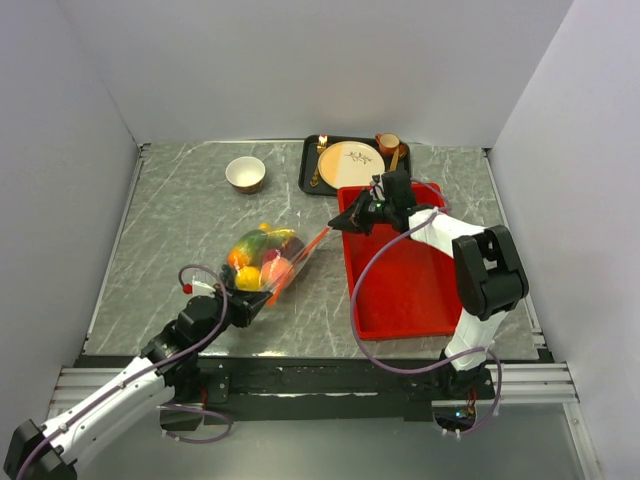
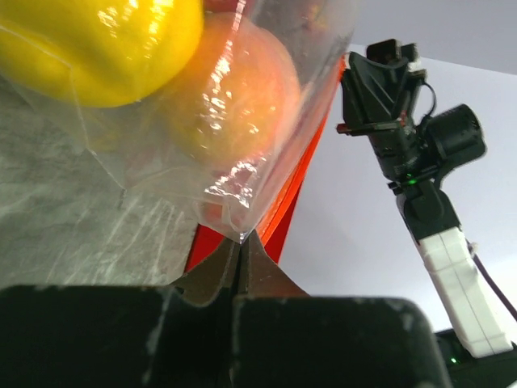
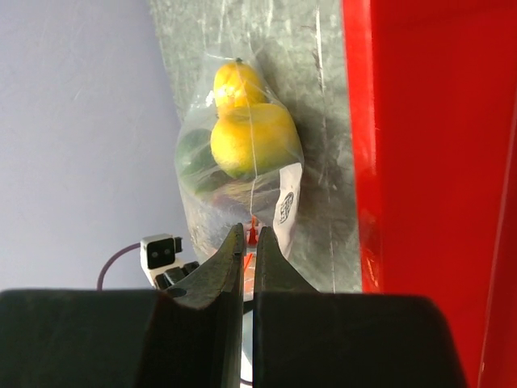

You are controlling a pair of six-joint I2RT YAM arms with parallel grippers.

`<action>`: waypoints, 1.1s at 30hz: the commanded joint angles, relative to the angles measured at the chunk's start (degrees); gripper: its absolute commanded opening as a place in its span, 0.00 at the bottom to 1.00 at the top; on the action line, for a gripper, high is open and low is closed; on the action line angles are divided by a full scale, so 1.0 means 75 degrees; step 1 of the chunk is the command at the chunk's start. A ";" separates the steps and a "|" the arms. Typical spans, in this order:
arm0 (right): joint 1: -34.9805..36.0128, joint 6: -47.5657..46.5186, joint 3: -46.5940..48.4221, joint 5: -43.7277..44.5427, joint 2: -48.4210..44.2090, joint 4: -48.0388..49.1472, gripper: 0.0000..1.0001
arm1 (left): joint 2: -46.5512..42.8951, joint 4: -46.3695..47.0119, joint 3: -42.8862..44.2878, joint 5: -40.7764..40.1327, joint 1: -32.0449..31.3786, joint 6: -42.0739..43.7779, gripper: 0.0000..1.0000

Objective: Place the food in the zip-top bag and seal the zipper
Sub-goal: Zip the zipper food storage bag at the center of the board, then reset both arms

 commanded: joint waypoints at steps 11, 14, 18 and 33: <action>-0.0361 -0.0313 0.0307 0.0417 -0.0067 0.0079 0.07 | -0.0360 0.0743 -0.0517 0.0342 -0.0009 0.0139 0.01; -0.0338 -0.0372 0.0272 0.0428 -0.0172 0.0020 0.10 | 0.0108 0.0989 -0.0330 0.0424 0.0002 0.0431 0.01; -0.0314 -0.0489 0.0213 0.0498 -0.0395 -0.0085 0.27 | 0.0684 0.1247 -0.0084 0.0599 -0.0009 0.0806 0.07; -0.0302 -0.1461 0.0166 0.1107 -0.1074 -0.1093 0.64 | 0.0663 0.0499 0.0409 0.0542 -0.0009 0.1182 0.42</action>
